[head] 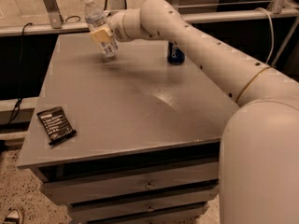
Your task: Knock blue plastic bottle over
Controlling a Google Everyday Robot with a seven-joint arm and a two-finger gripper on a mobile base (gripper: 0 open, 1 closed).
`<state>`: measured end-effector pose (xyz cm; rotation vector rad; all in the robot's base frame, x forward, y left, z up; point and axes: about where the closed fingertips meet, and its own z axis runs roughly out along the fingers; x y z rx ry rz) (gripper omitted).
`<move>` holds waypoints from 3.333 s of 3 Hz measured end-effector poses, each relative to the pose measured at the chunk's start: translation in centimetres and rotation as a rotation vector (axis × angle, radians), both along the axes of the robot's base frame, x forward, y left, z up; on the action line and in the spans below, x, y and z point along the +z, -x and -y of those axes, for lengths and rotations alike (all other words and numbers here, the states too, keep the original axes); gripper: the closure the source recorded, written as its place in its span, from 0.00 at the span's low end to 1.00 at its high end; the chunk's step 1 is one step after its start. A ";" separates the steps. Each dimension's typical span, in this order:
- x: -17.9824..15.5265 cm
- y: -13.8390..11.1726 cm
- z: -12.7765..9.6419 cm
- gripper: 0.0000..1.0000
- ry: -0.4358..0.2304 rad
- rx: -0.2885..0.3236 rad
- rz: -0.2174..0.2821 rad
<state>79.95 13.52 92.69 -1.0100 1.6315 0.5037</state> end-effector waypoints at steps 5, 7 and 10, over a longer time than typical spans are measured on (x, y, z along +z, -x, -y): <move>2.6 10.9 4.9 1.00 0.440 0.291 -0.069; -3.0 14.5 6.9 1.00 0.692 0.390 -0.219; -6.5 17.3 5.5 0.35 0.799 0.538 -0.272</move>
Offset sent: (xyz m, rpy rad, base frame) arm -0.0651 -0.0362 0.0853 -0.1674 -0.1289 0.1574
